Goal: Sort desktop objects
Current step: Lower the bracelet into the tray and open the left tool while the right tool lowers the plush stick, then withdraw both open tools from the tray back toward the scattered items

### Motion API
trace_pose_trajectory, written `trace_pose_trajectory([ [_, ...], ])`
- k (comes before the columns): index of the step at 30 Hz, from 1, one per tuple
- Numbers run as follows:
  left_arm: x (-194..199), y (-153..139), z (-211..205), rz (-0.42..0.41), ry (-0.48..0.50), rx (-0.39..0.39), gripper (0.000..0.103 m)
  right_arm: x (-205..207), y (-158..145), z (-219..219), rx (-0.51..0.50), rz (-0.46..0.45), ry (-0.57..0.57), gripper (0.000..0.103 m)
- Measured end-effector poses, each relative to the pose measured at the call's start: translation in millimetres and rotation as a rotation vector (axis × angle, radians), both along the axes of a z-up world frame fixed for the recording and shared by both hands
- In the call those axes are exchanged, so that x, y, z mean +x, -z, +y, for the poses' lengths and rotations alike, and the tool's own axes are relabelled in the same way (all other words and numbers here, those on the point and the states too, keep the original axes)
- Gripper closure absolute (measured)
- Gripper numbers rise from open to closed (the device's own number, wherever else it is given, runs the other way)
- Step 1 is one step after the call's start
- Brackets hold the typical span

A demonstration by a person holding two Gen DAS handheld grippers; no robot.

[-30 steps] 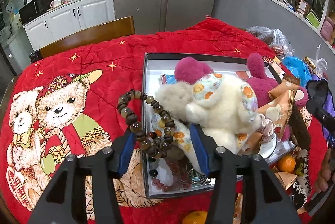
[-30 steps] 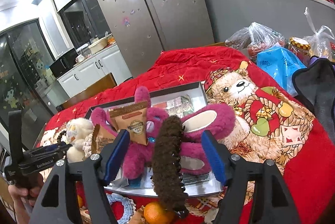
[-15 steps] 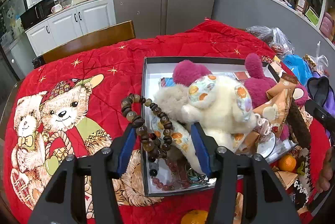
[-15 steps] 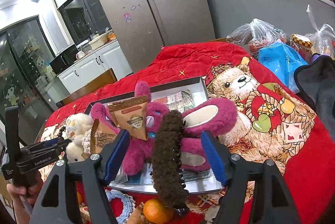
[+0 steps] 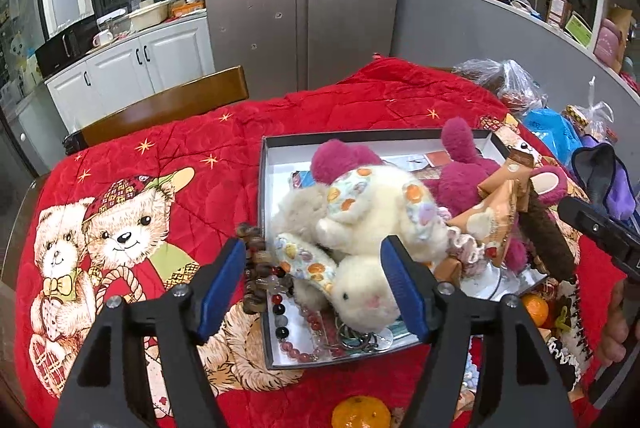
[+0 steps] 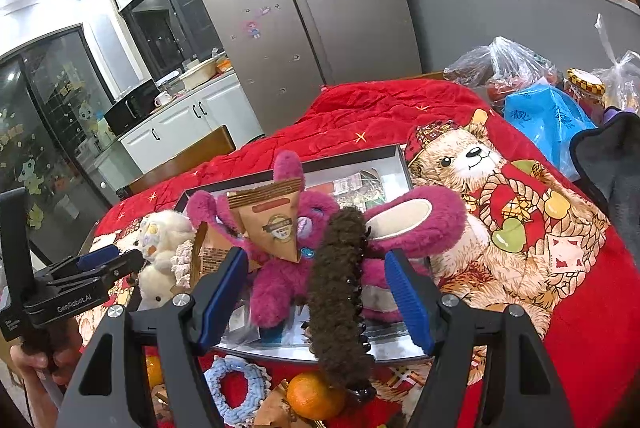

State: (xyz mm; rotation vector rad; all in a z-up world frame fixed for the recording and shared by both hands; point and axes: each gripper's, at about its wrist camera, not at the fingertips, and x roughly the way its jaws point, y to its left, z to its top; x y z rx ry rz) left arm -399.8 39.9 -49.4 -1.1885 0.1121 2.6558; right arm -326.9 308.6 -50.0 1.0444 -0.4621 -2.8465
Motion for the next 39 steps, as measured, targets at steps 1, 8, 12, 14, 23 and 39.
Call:
trace_pose_trajectory([
  [1, 0.2, -0.3, 0.0, 0.001, 0.002, 0.002, 0.032, 0.6, -0.4, -0.4, -0.001, 0.001, 0.000, 0.030],
  [8, -0.5, -7.6, -9.2, 0.016, -0.019, 0.004, 0.032, 3.0, -3.1, -1.6, 0.000, 0.008, -0.007, 0.030],
  [12, -3.0, -10.5, -20.8, 0.008, -0.040, 0.050, 0.031, 2.9, -3.3, -1.7, 0.001, 0.007, -0.006, 0.030],
  [14, -3.0, -9.9, -20.3, 0.006, -0.045, 0.040, 0.031, 2.9, -3.3, -1.4, 0.001, 0.004, -0.005, 0.030],
  [23, 14.6, -35.8, -18.3, 0.025, -0.029, 0.061, 0.031, 11.0, -13.9, -7.2, 0.029, 0.007, -0.028, 0.030],
  [39, 151.6, -107.6, -33.9, 0.163, -0.082, 0.078, 0.016, 118.9, -98.0, -46.8, 0.226, 0.201, -0.045, 0.018],
])
